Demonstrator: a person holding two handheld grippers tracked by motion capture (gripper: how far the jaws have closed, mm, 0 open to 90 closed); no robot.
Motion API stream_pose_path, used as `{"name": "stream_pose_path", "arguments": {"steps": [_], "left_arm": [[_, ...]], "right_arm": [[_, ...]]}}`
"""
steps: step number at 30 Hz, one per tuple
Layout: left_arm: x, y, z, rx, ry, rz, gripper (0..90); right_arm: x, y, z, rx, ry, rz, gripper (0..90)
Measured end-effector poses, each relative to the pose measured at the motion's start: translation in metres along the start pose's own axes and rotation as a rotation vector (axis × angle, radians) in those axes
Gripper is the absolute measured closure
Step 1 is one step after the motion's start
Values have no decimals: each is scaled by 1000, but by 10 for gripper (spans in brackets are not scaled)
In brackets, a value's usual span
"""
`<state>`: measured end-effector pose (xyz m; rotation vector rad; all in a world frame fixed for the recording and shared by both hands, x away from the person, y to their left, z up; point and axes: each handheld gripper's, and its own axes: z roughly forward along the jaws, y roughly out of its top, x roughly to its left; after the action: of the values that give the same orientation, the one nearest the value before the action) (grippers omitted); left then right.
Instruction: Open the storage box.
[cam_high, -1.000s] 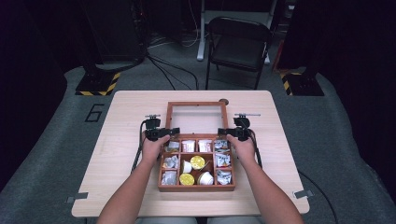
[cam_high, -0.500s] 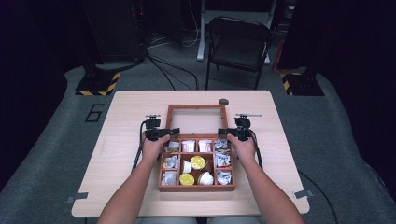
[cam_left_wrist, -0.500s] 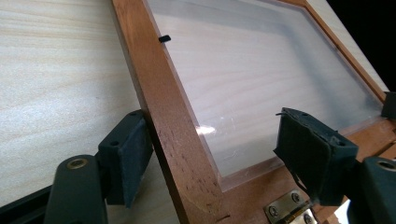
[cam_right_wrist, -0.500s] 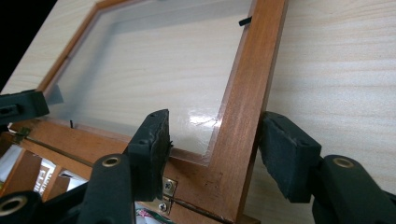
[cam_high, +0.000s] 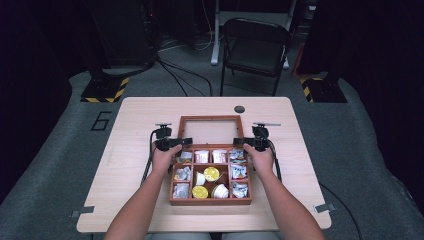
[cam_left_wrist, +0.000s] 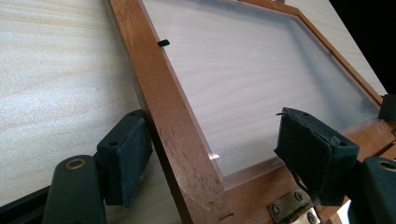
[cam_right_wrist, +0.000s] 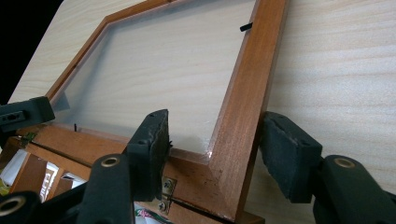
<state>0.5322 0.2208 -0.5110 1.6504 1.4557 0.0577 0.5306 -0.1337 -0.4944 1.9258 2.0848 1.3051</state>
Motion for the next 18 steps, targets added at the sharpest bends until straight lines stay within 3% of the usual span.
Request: {"name": "stream_pose_path", "arguments": {"steps": [14, 16, 18], "left_arm": [[1, 1, -3, 7, 2, 6, 282], [1, 2, -6, 3, 22, 2, 308], [1, 4, -12, -9, 43, 26, 320]], "right_arm": [[1, -1, 2, -7, -13, -10, 403], [1, -1, -1, -14, -23, -2, 404], [-1, 0, -5, -50, -40, -22, 403]]}}
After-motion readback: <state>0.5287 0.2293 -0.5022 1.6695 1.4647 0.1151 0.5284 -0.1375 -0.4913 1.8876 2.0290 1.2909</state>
